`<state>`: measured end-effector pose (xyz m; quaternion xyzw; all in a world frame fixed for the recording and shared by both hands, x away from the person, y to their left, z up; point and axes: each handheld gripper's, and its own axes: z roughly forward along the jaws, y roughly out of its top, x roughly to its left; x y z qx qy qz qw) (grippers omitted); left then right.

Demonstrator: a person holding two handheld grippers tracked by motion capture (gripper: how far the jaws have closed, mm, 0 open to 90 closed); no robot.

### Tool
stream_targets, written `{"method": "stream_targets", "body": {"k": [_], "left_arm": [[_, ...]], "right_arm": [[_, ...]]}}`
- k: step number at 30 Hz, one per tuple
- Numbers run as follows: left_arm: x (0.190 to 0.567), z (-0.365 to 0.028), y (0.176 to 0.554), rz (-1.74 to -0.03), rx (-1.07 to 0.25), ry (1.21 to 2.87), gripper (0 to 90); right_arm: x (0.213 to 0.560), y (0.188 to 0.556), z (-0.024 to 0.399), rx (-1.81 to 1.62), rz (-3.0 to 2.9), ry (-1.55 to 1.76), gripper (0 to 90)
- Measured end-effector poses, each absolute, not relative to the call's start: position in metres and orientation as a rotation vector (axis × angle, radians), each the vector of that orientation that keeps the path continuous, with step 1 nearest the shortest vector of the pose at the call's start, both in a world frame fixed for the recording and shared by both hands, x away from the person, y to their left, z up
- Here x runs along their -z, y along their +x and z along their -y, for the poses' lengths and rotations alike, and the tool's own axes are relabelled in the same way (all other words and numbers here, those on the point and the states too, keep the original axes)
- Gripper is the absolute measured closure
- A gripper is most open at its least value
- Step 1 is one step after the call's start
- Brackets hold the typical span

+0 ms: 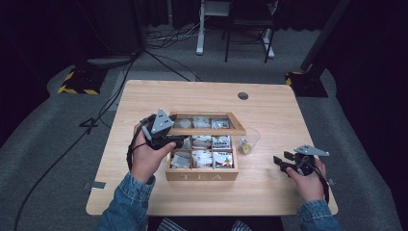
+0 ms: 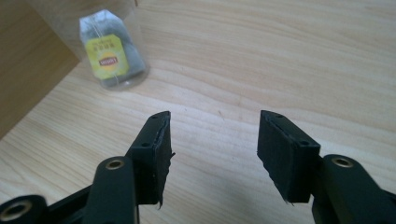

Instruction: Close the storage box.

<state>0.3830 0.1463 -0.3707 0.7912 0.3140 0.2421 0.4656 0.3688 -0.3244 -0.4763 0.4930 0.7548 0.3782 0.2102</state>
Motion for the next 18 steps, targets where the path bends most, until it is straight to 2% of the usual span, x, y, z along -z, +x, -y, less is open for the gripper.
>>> {"method": "stream_targets", "body": {"k": [18], "left_arm": [[0.383,-0.138,0.363,-0.778,-0.689,2.048,26.3]], "right_arm": [[0.489,0.376,0.328,-1.065,-2.128,1.354,45.6]]}}
